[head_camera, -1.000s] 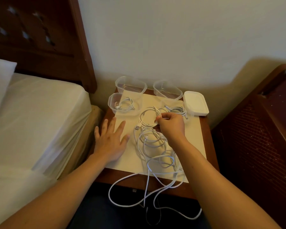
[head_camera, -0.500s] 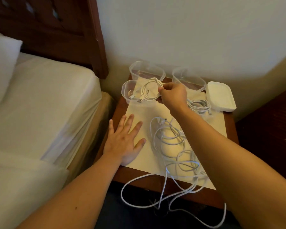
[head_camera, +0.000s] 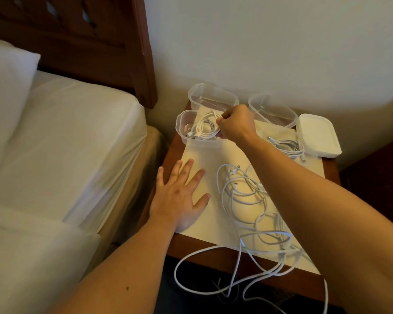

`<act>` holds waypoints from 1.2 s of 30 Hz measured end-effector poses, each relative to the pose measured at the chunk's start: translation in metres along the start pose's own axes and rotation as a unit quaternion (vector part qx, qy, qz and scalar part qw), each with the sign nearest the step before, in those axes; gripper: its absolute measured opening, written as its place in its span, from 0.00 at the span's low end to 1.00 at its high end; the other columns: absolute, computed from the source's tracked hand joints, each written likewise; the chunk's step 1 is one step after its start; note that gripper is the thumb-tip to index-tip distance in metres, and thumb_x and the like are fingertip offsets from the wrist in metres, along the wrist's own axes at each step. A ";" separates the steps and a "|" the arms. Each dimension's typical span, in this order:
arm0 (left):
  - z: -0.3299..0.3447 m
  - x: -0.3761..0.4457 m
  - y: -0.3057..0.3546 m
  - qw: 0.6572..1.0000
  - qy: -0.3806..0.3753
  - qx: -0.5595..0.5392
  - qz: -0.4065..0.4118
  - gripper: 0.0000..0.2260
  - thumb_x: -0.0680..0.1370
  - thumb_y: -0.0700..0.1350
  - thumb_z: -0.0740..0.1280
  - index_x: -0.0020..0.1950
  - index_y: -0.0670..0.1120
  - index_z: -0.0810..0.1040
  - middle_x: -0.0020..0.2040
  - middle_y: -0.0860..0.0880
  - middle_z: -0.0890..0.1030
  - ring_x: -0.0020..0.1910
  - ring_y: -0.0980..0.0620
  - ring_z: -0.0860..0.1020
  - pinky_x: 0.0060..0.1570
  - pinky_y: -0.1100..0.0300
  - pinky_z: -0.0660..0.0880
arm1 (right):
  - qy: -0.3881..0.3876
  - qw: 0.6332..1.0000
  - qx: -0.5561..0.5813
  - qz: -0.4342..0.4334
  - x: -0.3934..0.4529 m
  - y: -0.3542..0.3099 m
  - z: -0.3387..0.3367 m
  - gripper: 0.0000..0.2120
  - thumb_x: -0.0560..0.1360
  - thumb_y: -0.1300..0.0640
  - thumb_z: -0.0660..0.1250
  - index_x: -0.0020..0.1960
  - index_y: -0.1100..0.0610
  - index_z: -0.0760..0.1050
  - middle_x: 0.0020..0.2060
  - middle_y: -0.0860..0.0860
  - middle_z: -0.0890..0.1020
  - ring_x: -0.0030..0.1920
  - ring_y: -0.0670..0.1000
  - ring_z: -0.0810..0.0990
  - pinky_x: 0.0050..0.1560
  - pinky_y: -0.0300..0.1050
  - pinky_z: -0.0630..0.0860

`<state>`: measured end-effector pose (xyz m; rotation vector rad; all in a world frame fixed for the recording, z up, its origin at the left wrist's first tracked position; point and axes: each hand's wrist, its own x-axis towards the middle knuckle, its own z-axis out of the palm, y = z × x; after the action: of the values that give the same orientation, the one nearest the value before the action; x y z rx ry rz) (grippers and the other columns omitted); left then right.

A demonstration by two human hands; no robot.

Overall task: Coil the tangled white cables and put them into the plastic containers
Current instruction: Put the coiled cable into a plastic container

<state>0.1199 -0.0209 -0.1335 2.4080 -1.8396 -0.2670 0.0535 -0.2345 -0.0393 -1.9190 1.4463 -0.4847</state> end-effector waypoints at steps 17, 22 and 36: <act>-0.002 -0.001 0.000 1.000 -0.001 -0.019 -0.005 0.31 0.79 0.71 0.44 0.81 0.63 0.48 0.84 0.54 0.42 0.82 0.49 0.39 0.77 0.36 0.38 | 0.031 0.960 -0.264 -0.084 0.011 -0.010 0.005 0.07 0.77 0.60 0.72 0.52 0.64 0.81 0.37 0.56 0.77 0.36 0.58 0.76 0.38 0.46 0.71; -0.004 -0.002 0.001 1.000 -0.001 -0.023 -0.005 0.31 0.79 0.70 0.45 0.81 0.63 0.48 0.84 0.54 0.42 0.82 0.50 0.38 0.77 0.36 0.38 | 0.004 0.964 -0.254 -0.083 0.017 -0.011 0.006 0.04 0.76 0.63 0.71 0.47 0.64 0.81 0.36 0.57 0.78 0.35 0.57 0.76 0.39 0.44 0.70; -0.003 0.000 0.001 1.000 0.000 -0.023 -0.008 0.31 0.79 0.71 0.44 0.81 0.63 0.50 0.84 0.54 0.43 0.82 0.49 0.39 0.77 0.36 0.38 | 0.018 0.950 -0.290 -0.111 0.006 -0.020 0.007 0.12 0.78 0.55 0.70 0.57 0.62 0.81 0.42 0.55 0.79 0.39 0.57 0.77 0.39 0.46 0.71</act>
<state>0.1196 -0.0208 -0.1302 2.3930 -1.7944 -0.3058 0.0734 -0.2352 -0.0309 -2.5662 1.5171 -0.1992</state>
